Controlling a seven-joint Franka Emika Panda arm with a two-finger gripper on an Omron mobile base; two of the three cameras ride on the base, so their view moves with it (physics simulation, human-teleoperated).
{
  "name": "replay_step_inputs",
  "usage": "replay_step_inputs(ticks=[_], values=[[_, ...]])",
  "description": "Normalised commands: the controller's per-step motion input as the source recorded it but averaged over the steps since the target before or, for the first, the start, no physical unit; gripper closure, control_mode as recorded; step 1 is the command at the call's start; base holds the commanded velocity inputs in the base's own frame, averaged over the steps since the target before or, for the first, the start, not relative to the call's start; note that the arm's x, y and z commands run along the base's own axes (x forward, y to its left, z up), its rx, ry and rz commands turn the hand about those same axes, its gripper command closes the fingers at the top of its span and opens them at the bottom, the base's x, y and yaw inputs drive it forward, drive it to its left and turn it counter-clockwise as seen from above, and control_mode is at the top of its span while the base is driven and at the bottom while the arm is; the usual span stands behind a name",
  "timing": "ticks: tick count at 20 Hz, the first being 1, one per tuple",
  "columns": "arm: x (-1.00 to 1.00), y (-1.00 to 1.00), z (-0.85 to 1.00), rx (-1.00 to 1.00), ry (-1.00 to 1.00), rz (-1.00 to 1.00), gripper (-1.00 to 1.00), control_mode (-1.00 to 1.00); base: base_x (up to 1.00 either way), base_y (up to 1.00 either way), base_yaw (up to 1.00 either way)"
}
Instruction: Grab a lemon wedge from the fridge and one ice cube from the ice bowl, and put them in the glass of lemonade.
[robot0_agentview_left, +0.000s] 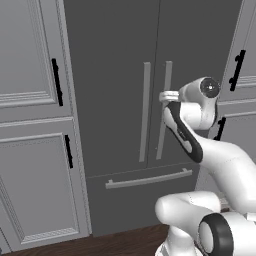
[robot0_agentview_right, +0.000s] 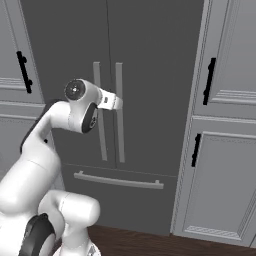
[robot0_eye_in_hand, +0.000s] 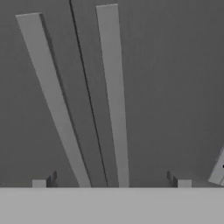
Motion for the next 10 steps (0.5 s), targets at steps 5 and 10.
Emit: replay_step_inputs(ticks=[5,10], values=[[0.11,-0.12,0.49,0.00,0.28,0.00,-1.00,-1.00,0.00,0.00,0.00],[0.03,0.00,-0.14,-0.01,0.18,0.00,-1.00,-1.00,0.00,0.00,0.00]])
